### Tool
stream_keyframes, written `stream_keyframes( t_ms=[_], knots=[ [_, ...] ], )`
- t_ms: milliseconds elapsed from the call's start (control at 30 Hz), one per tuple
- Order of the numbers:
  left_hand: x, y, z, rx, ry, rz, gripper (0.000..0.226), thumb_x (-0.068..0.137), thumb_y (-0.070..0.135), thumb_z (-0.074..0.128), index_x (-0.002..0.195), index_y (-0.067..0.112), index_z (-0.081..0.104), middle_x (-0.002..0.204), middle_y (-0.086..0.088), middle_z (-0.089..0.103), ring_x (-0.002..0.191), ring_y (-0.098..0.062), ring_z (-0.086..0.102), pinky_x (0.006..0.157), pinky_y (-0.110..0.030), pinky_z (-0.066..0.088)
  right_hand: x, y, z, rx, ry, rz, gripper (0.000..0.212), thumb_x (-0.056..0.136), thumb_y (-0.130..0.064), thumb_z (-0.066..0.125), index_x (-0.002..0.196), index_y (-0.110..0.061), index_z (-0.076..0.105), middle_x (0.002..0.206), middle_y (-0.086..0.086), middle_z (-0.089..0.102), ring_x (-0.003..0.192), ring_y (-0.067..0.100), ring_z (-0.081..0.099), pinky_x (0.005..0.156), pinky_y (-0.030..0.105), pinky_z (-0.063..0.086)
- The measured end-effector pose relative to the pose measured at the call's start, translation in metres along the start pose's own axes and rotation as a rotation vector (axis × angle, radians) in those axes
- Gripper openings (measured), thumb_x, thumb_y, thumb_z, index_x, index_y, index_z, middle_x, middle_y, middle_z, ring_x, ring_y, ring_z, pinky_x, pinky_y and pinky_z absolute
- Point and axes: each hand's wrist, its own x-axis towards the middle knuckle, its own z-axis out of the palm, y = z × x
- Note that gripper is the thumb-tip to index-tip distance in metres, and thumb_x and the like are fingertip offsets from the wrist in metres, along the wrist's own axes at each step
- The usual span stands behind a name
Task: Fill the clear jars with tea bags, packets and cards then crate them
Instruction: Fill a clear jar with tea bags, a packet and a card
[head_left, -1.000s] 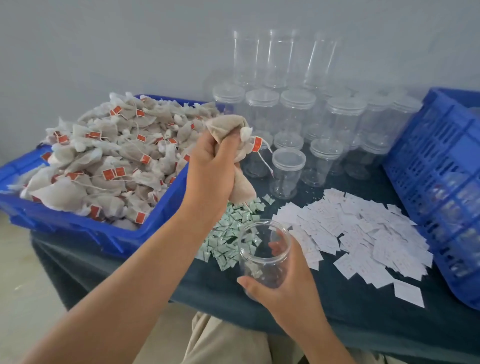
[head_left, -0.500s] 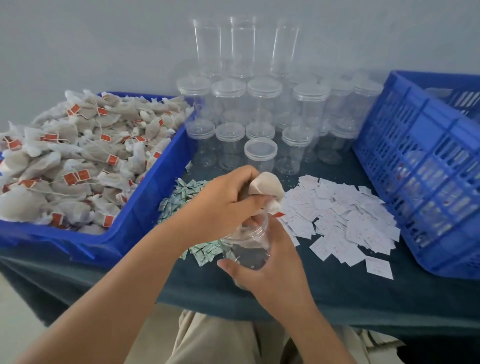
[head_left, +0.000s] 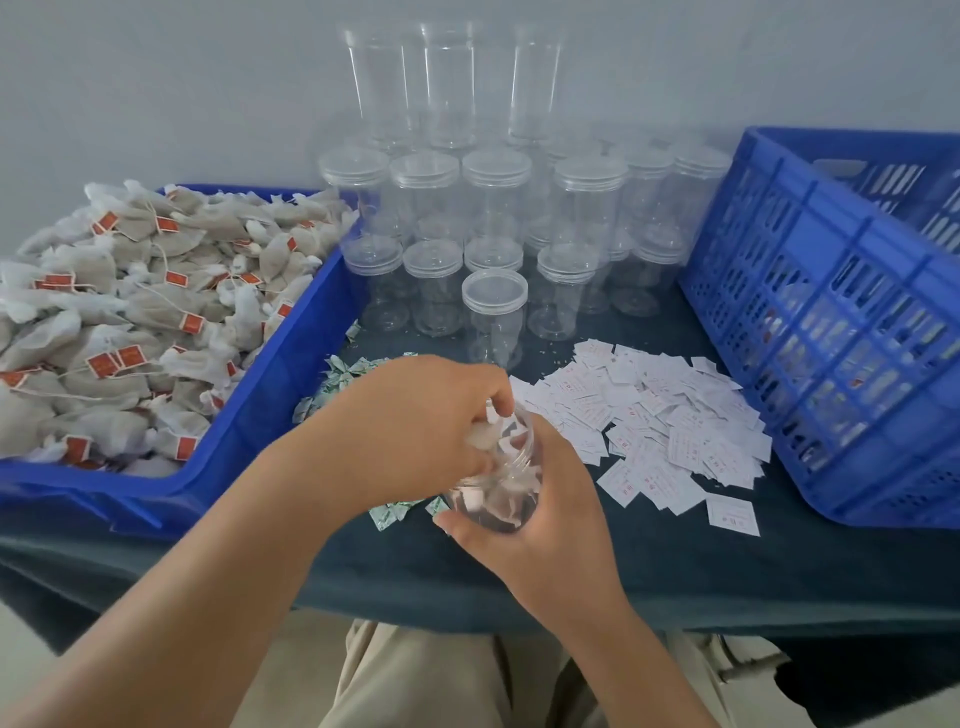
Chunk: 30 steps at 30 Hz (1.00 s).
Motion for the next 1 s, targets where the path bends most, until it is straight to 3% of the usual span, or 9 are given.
stream_keyframes(
  t_ms=[67,167,267,367,500,567,667,800,1000],
  knots=[
    [0.003,0.003,-0.003,-0.061,-0.112,0.039,0.024,0.095,0.036,0.068,0.117,0.045,0.062,0.113,0.026,0.068,0.106,0.006,0.062,0.092,-0.026,0.053,-0.002,0.002,0.000,0.009,-0.012,-0.002,0.097,0.066,-0.061,0.093,0.148,-0.039,0.048,0.135,-0.020,0.060,0.125,0.011,0.061,0.100,0.038,0.055],
    [0.001,0.000,-0.015,-0.236,-0.235,0.122,0.023,0.099,0.026,0.068,0.115,0.042,0.073,0.107,0.032,0.072,0.101,0.016,0.065,0.086,-0.009,0.051,-0.005,0.007,0.000,0.022,-0.024,0.001,0.091,0.066,-0.062,0.094,0.142,-0.045,0.048,0.132,-0.021,0.060,0.122,0.011,0.062,0.098,0.036,0.056],
    [-0.004,-0.025,-0.030,-0.298,0.224,0.058,0.012,0.096,0.038,0.068,0.104,0.043,0.075,0.093,0.032,0.072,0.090,0.012,0.067,0.076,-0.012,0.053,-0.007,0.008,-0.004,0.075,-0.019,0.020,0.092,0.062,-0.066,0.092,0.134,-0.073,0.035,0.135,-0.032,0.055,0.123,0.003,0.060,0.095,0.013,0.050],
    [-0.005,-0.086,-0.053,-0.112,0.517,-0.332,0.013,0.093,0.030,0.070,0.098,0.042,0.069,0.090,0.022,0.070,0.088,-0.002,0.068,0.081,-0.032,0.055,-0.006,0.008,-0.004,0.130,-0.012,0.020,0.090,0.059,-0.067,0.091,0.127,-0.082,0.034,0.131,-0.035,0.056,0.120,-0.004,0.061,0.090,0.004,0.046],
    [-0.009,-0.174,-0.060,0.207,0.135,-0.705,0.035,0.094,0.016,0.069,0.121,0.039,0.069,0.136,-0.001,0.064,0.103,-0.021,0.065,0.088,-0.041,0.056,-0.004,0.009,0.003,0.194,-0.043,0.015,0.090,0.054,-0.068,0.092,0.127,-0.078,0.040,0.127,-0.029,0.061,0.108,0.000,0.067,0.079,0.008,0.053],
    [-0.010,-0.196,-0.044,0.203,0.007,-0.738,0.041,0.093,0.013,0.071,0.128,0.033,0.069,0.125,-0.001,0.067,0.089,-0.016,0.065,0.068,-0.030,0.050,-0.004,0.011,0.006,0.202,-0.059,0.016,0.096,0.053,-0.069,0.093,0.135,-0.070,0.042,0.127,-0.023,0.063,0.105,0.006,0.070,0.078,0.011,0.055],
    [-0.010,-0.212,-0.026,0.090,-0.025,-0.758,0.022,0.095,0.009,0.066,0.105,0.025,0.076,0.083,0.005,0.076,0.064,-0.013,0.073,0.050,-0.024,0.049,-0.005,0.016,0.008,0.209,-0.080,0.026,0.110,0.050,-0.080,0.093,0.146,-0.055,0.045,0.129,-0.019,0.064,0.110,0.010,0.071,0.087,0.023,0.060],
    [-0.011,-0.213,-0.028,0.151,0.116,-0.740,0.017,0.092,0.016,0.071,0.082,0.026,0.081,0.074,0.009,0.075,0.070,-0.012,0.071,0.064,-0.029,0.053,-0.007,0.017,0.011,0.217,-0.098,0.043,0.112,0.049,-0.085,0.090,0.146,-0.053,0.045,0.130,-0.018,0.063,0.112,0.014,0.070,0.093,0.041,0.062],
    [-0.019,-0.195,-0.040,0.103,0.545,-0.661,0.020,0.100,0.028,0.063,0.084,0.024,0.073,0.082,0.006,0.071,0.073,-0.016,0.065,0.055,-0.028,0.041,-0.007,0.018,0.010,0.185,-0.102,0.048,0.100,0.055,-0.063,0.095,0.141,-0.059,0.044,0.133,-0.026,0.062,0.117,0.006,0.068,0.091,0.018,0.057]
  ],
)
